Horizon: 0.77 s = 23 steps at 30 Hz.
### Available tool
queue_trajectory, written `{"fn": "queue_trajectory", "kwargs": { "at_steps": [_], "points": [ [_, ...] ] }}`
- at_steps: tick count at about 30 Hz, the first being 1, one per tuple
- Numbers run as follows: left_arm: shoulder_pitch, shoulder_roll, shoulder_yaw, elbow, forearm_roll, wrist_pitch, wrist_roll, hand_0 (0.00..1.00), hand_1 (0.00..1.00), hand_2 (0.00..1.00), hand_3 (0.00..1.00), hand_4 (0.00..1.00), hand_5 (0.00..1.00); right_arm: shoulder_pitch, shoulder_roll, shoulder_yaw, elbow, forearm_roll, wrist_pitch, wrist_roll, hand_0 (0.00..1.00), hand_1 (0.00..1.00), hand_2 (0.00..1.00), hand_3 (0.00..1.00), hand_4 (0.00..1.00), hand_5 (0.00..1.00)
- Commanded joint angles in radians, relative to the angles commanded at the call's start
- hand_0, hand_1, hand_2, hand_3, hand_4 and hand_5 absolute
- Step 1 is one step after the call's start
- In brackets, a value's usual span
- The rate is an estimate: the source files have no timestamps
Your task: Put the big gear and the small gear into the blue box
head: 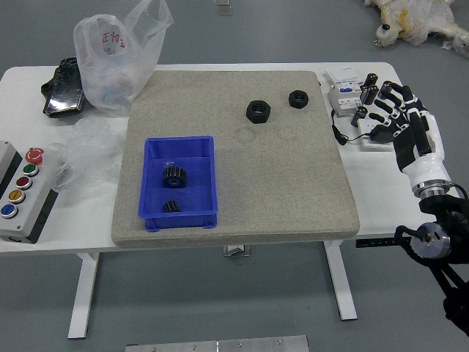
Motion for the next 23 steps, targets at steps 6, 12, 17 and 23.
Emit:
{"fn": "queue_trajectory", "kwargs": {
  "at_steps": [6,12,17,23],
  "points": [
    [-0.001,-0.003,0.007,-0.001,-0.011,0.000,0.001,0.734,0.542,0.524,0.777,0.753,0.623,-0.005,0.005,0.013,0.007,0.006,0.005,0.000,0.546,0.660,0.688,0.676,0.834,0.590],
    [-0.006,-0.001,0.019,0.001,-0.022,0.002,-0.006,0.733,0.529,0.499,0.773,0.754,0.626,-0.005,0.007,0.014,0.009,0.014,0.009,0.000,0.549,0.661,0.690,0.675,0.834,0.597],
    [-0.008,-0.002,0.019,0.002,-0.023,0.004,-0.008,0.728,0.520,0.486,0.770,0.754,0.625,-0.009,0.008,0.020,0.009,0.020,0.011,0.002,0.564,0.660,0.691,0.673,0.833,0.604],
    [-0.010,-0.004,0.016,0.002,-0.021,0.005,-0.008,0.728,0.520,0.486,0.770,0.754,0.625,-0.010,0.003,0.040,0.016,0.021,0.013,0.004,0.564,0.660,0.691,0.673,0.833,0.604]
  ]
}}
